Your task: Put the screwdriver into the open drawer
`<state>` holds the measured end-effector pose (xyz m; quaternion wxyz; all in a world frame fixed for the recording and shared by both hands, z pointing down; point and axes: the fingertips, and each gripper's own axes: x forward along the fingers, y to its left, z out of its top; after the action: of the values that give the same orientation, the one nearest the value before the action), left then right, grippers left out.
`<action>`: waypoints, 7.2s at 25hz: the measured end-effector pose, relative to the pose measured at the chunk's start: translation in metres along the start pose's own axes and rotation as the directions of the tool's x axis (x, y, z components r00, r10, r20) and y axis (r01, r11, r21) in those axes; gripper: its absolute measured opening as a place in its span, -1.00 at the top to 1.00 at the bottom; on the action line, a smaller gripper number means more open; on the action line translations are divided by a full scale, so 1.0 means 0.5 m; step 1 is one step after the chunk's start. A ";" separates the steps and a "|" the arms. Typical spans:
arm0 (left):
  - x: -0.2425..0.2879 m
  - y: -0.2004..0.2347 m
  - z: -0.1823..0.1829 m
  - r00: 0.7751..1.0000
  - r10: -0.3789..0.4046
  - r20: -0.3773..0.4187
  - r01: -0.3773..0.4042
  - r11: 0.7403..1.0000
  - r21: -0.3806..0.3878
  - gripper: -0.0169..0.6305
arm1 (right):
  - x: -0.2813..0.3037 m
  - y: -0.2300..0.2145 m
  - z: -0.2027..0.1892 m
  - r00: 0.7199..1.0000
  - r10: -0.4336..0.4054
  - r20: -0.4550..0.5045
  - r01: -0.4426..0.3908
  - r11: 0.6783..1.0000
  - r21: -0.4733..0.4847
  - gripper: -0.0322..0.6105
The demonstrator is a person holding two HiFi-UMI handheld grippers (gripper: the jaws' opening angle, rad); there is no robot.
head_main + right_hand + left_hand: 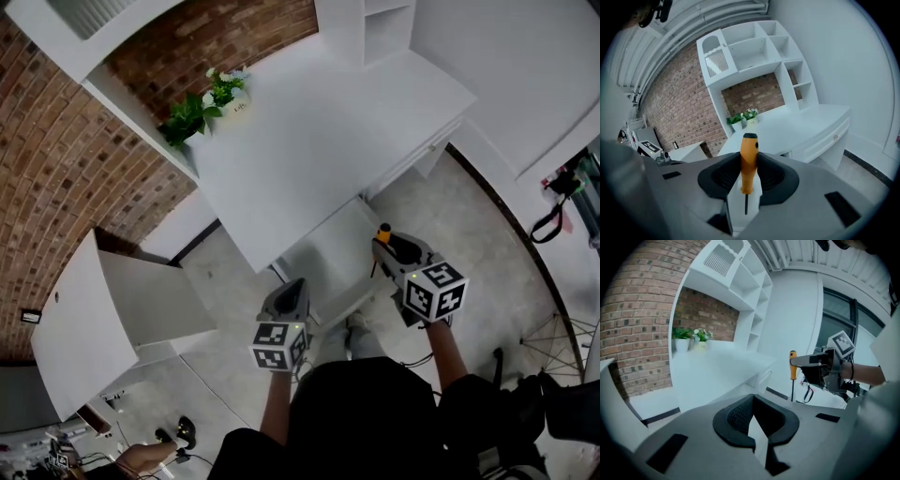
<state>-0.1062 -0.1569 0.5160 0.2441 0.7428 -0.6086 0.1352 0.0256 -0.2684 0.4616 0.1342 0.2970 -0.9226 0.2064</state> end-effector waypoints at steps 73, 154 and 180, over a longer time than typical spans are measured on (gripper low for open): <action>0.328 0.016 -0.321 0.846 -0.231 -0.481 0.124 0.962 -0.244 0.92 | 0.407 -0.137 -0.545 0.551 -0.044 -0.833 -0.298 0.923 -0.245 0.54; -0.167 0.020 0.303 0.885 0.071 0.460 -0.113 0.991 0.064 0.92 | -0.124 0.063 0.229 0.930 0.040 0.366 0.005 0.993 -0.121 0.85; -0.140 0.011 0.291 0.906 0.101 0.411 -0.155 0.983 0.101 0.92 | -0.114 0.027 0.218 0.943 0.034 0.332 0.018 0.988 -0.154 0.85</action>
<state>-0.1413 -0.1756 0.3594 0.0544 0.7274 -0.6832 0.0344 0.0489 -0.2805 0.3408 -0.0020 0.3125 -0.9464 0.0812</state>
